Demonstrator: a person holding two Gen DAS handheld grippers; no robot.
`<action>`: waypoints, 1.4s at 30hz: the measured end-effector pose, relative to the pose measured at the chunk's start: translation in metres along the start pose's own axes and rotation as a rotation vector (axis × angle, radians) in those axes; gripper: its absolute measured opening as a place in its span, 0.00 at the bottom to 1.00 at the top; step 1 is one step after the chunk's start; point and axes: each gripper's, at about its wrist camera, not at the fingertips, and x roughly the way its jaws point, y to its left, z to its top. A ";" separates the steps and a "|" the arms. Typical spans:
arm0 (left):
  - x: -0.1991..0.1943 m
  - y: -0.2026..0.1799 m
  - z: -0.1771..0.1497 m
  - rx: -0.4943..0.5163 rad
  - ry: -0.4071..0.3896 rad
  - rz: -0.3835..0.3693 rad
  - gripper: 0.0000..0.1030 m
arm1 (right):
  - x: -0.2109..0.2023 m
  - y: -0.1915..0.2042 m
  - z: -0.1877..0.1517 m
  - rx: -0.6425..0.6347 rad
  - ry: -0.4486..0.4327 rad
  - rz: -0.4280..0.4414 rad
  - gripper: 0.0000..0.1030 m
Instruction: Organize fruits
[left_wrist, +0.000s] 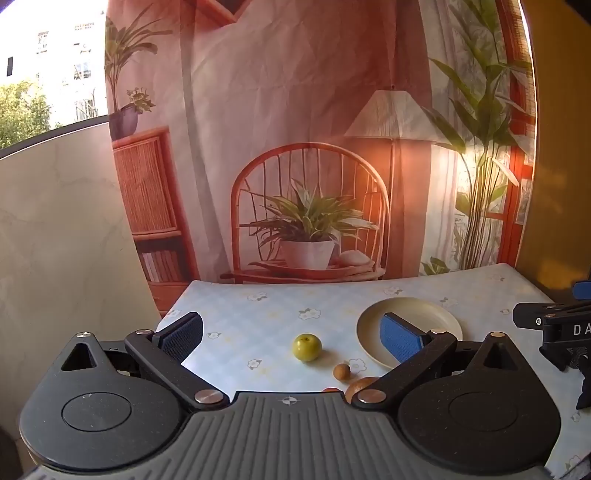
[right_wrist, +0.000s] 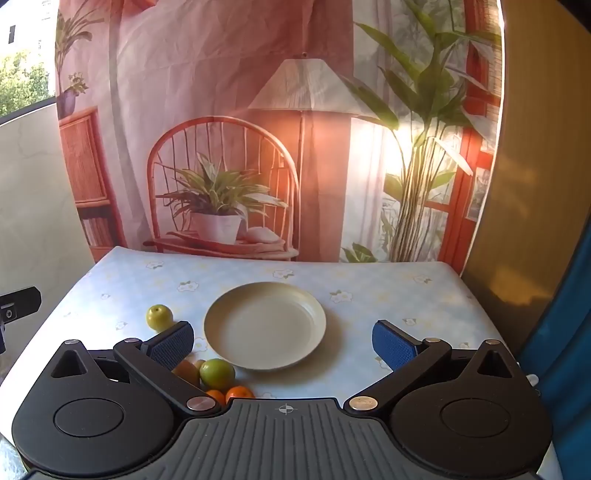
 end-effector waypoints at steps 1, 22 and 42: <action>0.000 0.000 0.000 0.001 0.000 0.001 1.00 | 0.000 0.000 0.000 0.001 0.000 0.000 1.00; 0.005 0.004 -0.003 0.012 0.011 0.003 1.00 | 0.001 -0.001 -0.001 -0.002 0.004 0.000 1.00; 0.006 0.004 -0.002 0.011 0.013 0.006 1.00 | 0.001 -0.001 0.000 -0.003 0.006 -0.001 1.00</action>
